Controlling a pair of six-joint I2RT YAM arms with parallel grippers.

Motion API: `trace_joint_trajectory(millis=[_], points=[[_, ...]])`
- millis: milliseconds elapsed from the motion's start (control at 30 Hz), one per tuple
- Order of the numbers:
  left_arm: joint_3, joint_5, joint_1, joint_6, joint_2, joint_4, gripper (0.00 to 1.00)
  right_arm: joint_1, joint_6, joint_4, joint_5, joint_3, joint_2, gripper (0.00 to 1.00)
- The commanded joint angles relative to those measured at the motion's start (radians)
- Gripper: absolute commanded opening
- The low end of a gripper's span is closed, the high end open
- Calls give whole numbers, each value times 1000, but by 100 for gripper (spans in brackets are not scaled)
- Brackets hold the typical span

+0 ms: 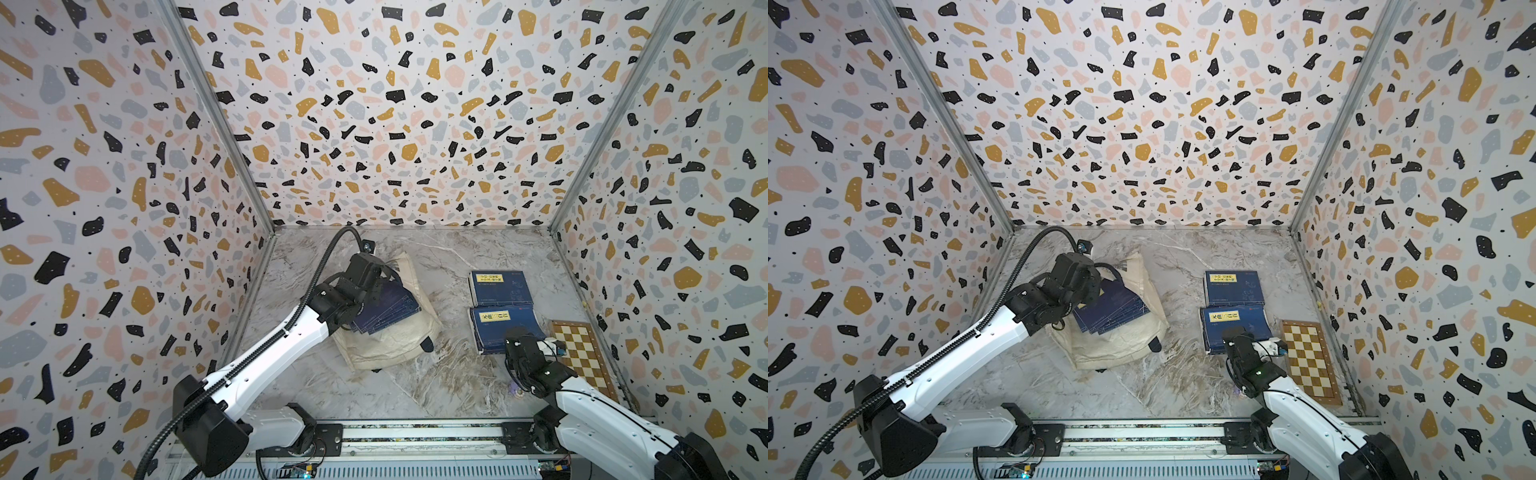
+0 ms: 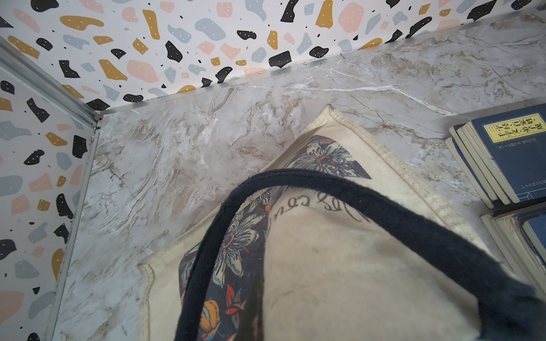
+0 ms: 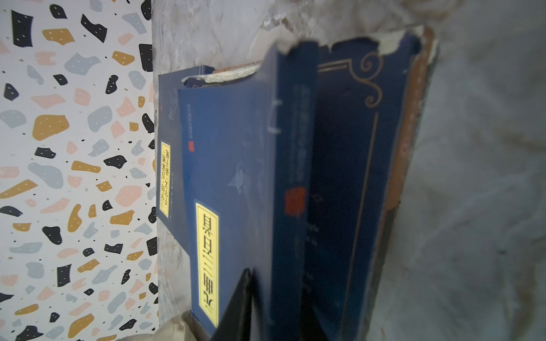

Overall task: Take out the books from the canvas bag
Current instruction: Place the book on the book.

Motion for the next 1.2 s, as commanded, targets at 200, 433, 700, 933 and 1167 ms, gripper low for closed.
trace_joint_trajectory(millis=[200,433,700,933,1167], points=[[-8,-9,-8,17,-32,29,0,-32,-87,-118,-126,52,-45,66],[-5,-4,-7,17,-29,26,0,-38,-109,-287,-154,98,-104,90],[-2,3,-7,17,-24,24,0,-40,-257,-317,-201,146,-162,98],[10,39,-8,19,-16,23,0,83,-443,-74,-312,159,-176,97],[2,40,-8,23,-30,36,0,475,-438,71,-93,227,-57,91]])
